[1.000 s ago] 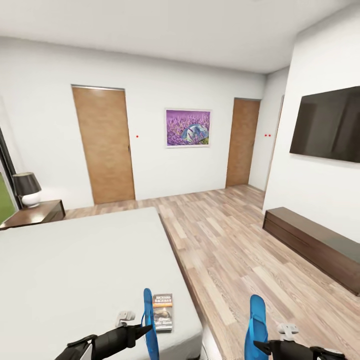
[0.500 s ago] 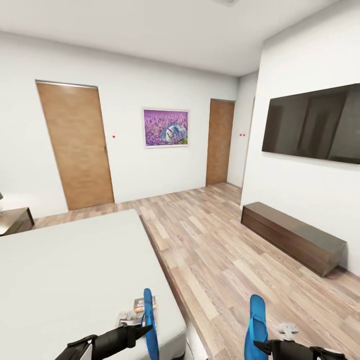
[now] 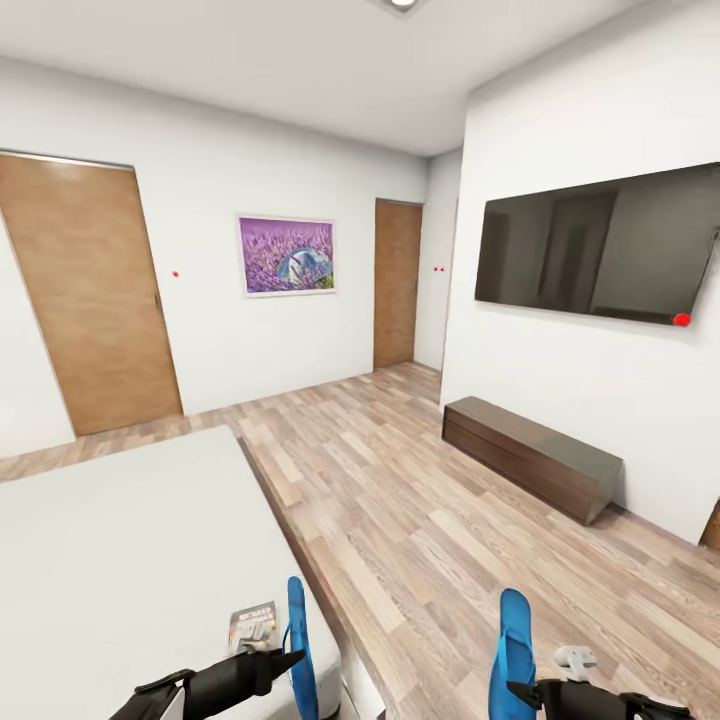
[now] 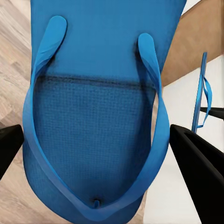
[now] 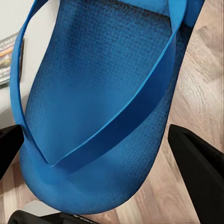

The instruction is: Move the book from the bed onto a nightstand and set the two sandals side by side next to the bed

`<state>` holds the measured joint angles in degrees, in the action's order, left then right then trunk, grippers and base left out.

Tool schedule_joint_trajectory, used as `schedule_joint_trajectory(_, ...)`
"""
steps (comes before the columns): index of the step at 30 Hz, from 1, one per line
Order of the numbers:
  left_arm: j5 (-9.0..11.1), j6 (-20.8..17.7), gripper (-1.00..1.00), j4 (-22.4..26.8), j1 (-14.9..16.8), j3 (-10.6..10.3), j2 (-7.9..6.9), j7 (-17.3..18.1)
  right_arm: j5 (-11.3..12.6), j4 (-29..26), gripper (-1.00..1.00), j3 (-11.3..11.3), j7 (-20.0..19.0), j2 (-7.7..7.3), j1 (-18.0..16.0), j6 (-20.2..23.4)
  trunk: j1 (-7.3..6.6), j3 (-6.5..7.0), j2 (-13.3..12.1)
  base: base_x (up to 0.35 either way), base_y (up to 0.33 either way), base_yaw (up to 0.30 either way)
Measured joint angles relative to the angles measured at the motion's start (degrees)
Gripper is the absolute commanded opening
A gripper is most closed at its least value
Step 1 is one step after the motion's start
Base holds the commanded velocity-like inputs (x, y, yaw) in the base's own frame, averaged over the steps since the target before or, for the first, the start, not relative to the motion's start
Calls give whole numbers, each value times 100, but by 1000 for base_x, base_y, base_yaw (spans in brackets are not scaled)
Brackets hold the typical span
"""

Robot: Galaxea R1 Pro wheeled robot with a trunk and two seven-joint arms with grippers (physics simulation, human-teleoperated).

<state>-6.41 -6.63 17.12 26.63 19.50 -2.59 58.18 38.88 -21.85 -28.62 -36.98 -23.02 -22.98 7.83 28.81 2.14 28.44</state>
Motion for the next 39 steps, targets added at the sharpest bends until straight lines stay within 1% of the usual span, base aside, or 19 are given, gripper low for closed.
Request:
schedule_joint_trajectory(35,0,0,-100,0,0,0,0,0,-6,0,-100,-4,4,1,0,0,0,0,0,0,0,-282)
schedule_joint_trajectory(39,5,-1,-100,2,-1,3,0,2,1,1,-100,2,-4,-2,-2,1,0,0,0,0,0,-180)
